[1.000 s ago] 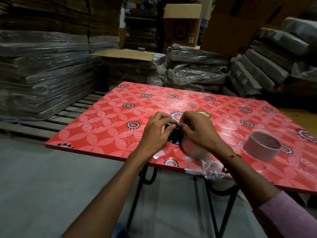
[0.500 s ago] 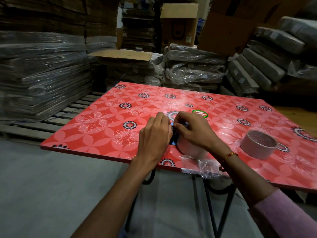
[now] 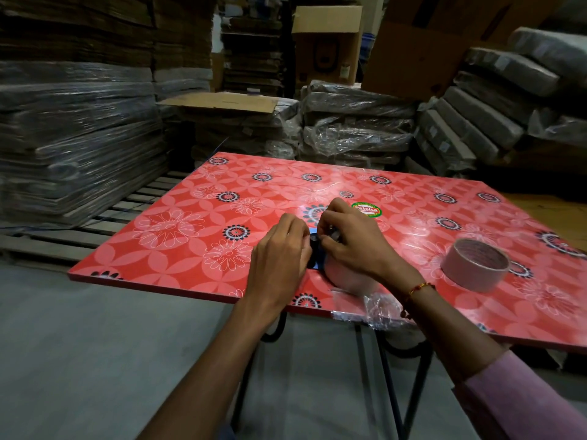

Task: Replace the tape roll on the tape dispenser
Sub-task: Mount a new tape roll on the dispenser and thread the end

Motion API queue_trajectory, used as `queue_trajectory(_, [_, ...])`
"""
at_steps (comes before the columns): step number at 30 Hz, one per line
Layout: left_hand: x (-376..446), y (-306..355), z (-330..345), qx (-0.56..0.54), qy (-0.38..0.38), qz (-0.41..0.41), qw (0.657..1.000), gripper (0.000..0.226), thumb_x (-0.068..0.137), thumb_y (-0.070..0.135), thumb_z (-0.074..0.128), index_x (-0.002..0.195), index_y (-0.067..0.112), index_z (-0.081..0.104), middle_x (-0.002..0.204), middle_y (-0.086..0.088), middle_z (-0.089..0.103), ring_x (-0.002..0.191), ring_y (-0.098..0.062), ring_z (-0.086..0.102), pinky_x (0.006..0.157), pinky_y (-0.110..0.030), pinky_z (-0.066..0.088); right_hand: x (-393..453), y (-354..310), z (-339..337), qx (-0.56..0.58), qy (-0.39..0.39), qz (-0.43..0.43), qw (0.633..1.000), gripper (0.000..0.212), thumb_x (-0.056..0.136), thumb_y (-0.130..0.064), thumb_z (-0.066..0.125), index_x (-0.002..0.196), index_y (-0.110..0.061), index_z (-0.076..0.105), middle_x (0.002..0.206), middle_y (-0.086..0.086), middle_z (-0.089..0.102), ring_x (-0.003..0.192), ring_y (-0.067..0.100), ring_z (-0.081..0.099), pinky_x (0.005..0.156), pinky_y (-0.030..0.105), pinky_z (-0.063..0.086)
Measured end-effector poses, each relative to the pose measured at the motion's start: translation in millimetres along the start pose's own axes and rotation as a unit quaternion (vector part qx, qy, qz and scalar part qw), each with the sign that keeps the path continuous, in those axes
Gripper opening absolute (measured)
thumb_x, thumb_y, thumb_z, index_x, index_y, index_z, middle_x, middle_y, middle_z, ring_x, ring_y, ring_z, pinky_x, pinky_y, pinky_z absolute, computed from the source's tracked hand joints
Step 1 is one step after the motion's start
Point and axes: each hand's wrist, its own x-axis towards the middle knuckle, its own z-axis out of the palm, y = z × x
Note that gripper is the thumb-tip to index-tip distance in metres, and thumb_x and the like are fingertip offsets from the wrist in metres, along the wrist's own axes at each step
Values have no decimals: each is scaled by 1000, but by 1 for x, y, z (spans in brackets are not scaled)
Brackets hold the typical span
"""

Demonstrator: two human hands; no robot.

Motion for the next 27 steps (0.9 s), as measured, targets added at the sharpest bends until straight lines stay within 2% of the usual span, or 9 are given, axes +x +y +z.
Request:
queue_trajectory(2, [-4,-4,0,-57,-1,-25,998,6,92,13,58,97,11,56,98,-3,57,77,-25,57,66,-45,50,1,0,0,1,-1,-1,1000,8,79,-21,60,85,-17,63,99,1,55,87,28,58,69,42,48])
queue_trajectory(5, [-10,-12,-1,-113,-25,-101,988,34,88,18,69,120,15,57,115,-3,63,99,-24,63,83,-39,52,1,0,-1,2,-6,-4,1000,10,78,-23,58,85,-19,63,101,0,55,88,28,58,71,44,50])
queue_trajectory(7, [-9,-15,-2,-124,-68,-143,979,50,86,23,73,132,17,54,112,-6,68,103,-27,63,85,-33,48,1,0,0,3,-4,-4,1000,10,78,-23,57,85,-19,63,100,1,55,88,28,58,71,45,50])
queue_trajectory(10, [-6,-16,0,-134,-103,-156,973,59,86,26,74,140,18,50,106,-11,71,103,-33,64,87,-39,50,2,0,1,2,-3,-4,1000,8,79,-21,58,85,-19,63,99,1,54,88,29,58,71,45,49])
queue_trajectory(14, [-5,-14,-1,-135,-93,-154,974,56,88,27,72,140,17,51,109,-14,71,104,-35,64,87,-41,51,2,0,1,3,6,-2,1000,5,82,-18,61,86,-18,62,98,-2,52,87,27,57,69,43,49])
queue_trajectory(20, [-2,-14,-5,-165,-102,-167,967,42,89,35,69,127,19,59,96,-7,72,91,-27,66,78,-36,51,2,0,-1,-6,4,1,1000,4,82,-18,63,86,-20,62,95,-5,52,88,26,58,68,40,47])
queue_trajectory(23, [0,-17,-6,-185,-116,-177,960,40,89,32,70,125,19,58,96,-5,72,91,-25,67,80,-37,53,1,-2,-2,-9,4,4,1000,3,83,-18,64,85,-19,62,93,-7,49,87,26,57,68,40,46])
queue_trajectory(25, [-3,-13,-6,-179,-95,-167,965,43,88,29,71,126,21,53,104,-3,68,96,-23,65,83,-37,53,1,-3,-2,-13,6,8,1000,3,83,-17,64,86,-18,62,93,-6,50,87,26,57,68,40,46])
queue_trajectory(27, [-10,-6,-4,-125,-46,-140,981,34,87,28,73,114,20,53,109,2,57,97,-21,59,80,-38,51,1,-3,-2,-14,10,9,1000,3,83,-17,65,85,-17,62,94,-2,54,86,27,57,68,41,46])
